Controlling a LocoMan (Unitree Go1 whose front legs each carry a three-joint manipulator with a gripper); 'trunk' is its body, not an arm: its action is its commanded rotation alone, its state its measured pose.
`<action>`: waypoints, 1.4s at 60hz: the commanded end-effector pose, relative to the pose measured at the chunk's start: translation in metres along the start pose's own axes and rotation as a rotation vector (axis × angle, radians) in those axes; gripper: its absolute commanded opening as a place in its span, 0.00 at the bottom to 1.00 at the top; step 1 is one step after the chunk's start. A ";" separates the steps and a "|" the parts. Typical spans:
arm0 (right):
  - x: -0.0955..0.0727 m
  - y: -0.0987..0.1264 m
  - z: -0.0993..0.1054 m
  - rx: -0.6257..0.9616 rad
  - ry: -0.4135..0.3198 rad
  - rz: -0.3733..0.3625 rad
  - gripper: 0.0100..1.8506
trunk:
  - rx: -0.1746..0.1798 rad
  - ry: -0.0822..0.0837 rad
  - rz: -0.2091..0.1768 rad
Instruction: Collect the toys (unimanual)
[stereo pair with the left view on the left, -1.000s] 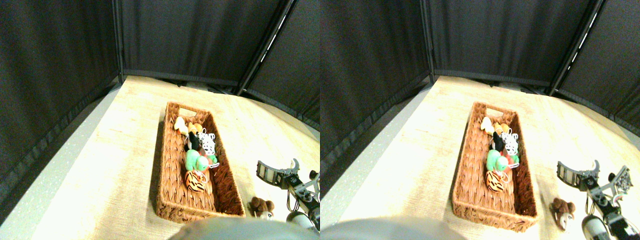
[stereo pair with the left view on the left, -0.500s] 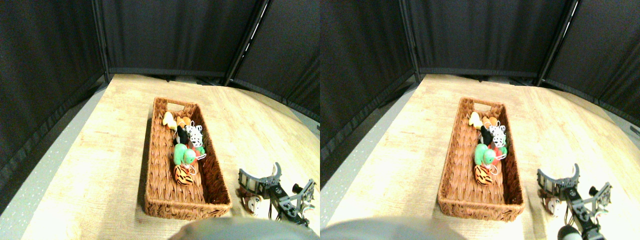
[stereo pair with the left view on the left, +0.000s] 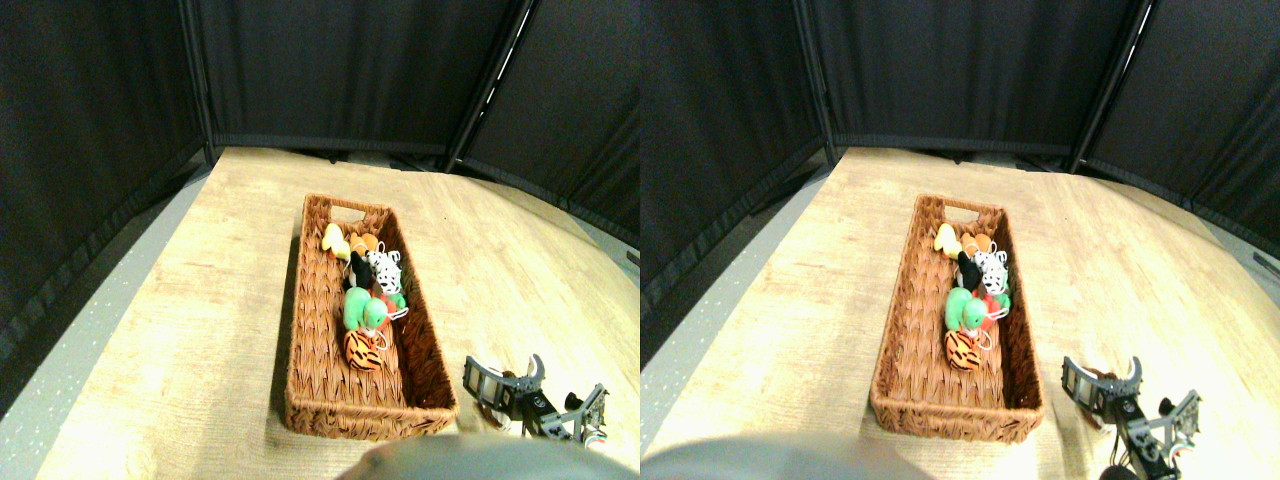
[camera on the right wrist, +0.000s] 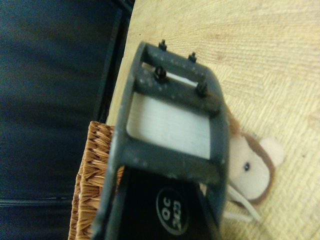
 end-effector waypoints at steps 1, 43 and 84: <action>0.005 -0.007 0.002 0.015 -0.025 -0.025 0.49 | -0.021 -0.004 -0.008; 0.012 -0.027 0.024 0.073 -0.103 -0.072 0.50 | -0.002 0.005 -0.003; 0.028 -0.041 0.020 0.082 -0.220 -0.144 0.09 | -0.012 0.006 0.014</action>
